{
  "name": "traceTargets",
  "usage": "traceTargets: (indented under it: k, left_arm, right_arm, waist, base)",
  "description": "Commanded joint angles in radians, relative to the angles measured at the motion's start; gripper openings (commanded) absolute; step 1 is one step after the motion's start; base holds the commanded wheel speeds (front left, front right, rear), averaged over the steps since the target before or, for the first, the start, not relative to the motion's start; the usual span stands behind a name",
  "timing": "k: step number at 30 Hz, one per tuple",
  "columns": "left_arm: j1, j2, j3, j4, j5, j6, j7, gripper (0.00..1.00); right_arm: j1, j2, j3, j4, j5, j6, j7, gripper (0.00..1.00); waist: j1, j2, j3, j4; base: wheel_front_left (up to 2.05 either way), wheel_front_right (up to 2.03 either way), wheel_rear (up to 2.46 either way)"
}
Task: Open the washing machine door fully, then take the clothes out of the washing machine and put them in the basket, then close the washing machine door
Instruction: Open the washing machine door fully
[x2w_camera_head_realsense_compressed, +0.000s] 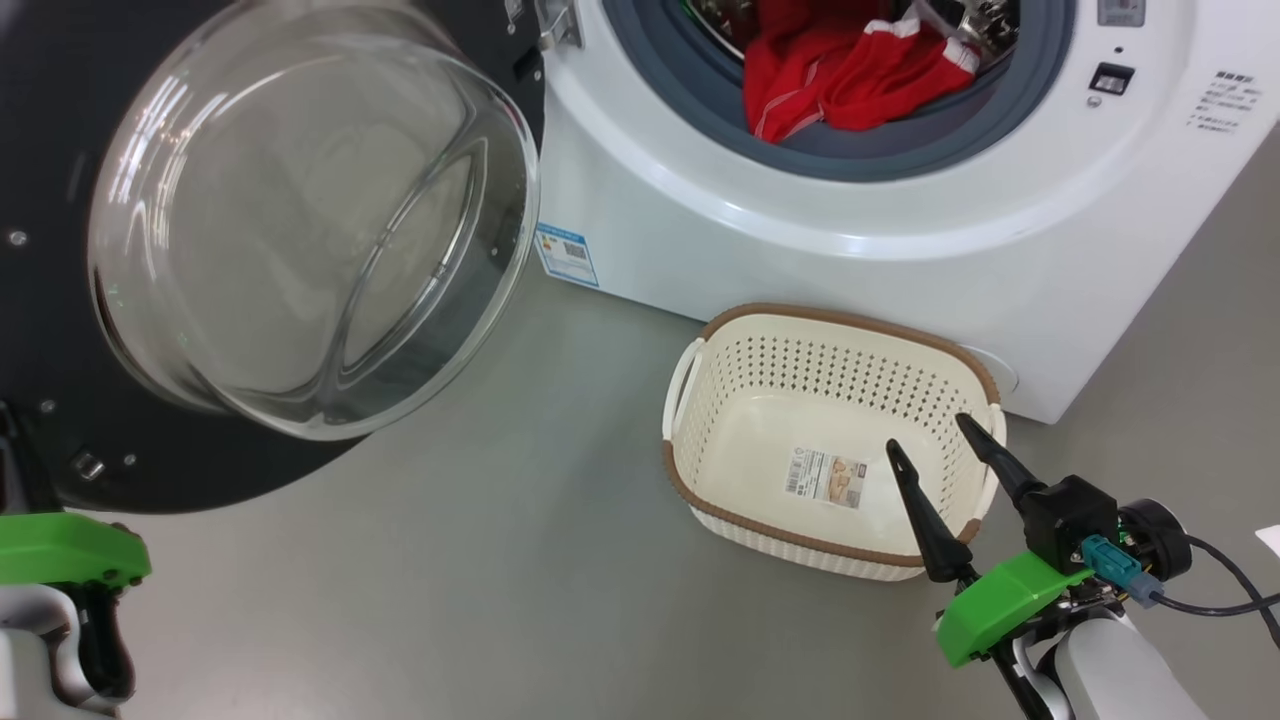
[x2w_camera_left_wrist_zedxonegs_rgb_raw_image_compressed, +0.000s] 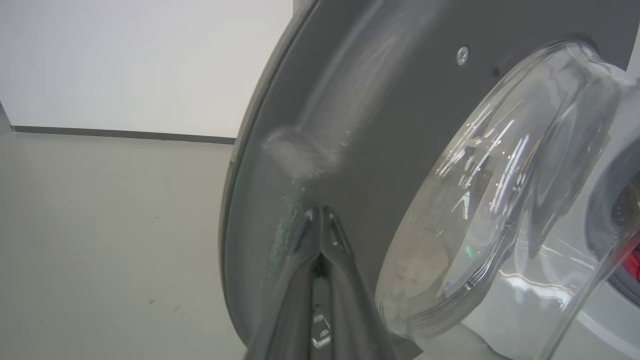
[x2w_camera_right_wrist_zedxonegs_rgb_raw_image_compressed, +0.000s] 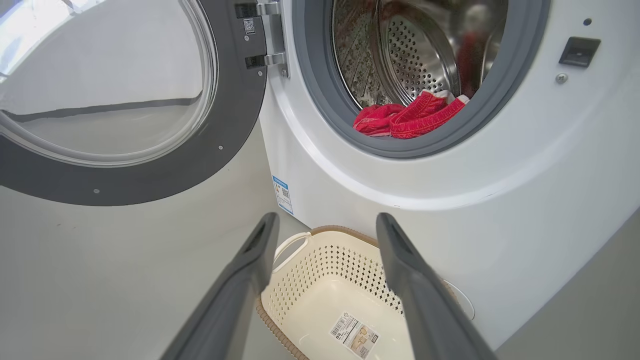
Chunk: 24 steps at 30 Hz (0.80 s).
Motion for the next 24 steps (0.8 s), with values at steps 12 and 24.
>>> traceTargets:
  k: [12, 24]
  left_arm:
    - [0.03, 0.005, 0.079, -0.071, 0.053, -0.043, -0.008, 1.0]
    - [0.102, -0.069, 0.051, -0.266, 0.023, -0.097, -0.008, 1.0]
  right_arm:
    - [0.022, 0.042, 0.016, -0.03, 0.042, 0.007, -0.007, 1.0]
    - [0.059, 0.058, -0.061, -0.148, 0.061, 0.007, -0.007, 1.0]
  waist:
    - [0.0, 0.0, -0.076, -0.053]
    - [0.0, 0.0, -0.137, -0.121]
  base:
    - [0.0, 0.0, 0.0]
    - [0.0, 0.0, 0.0]
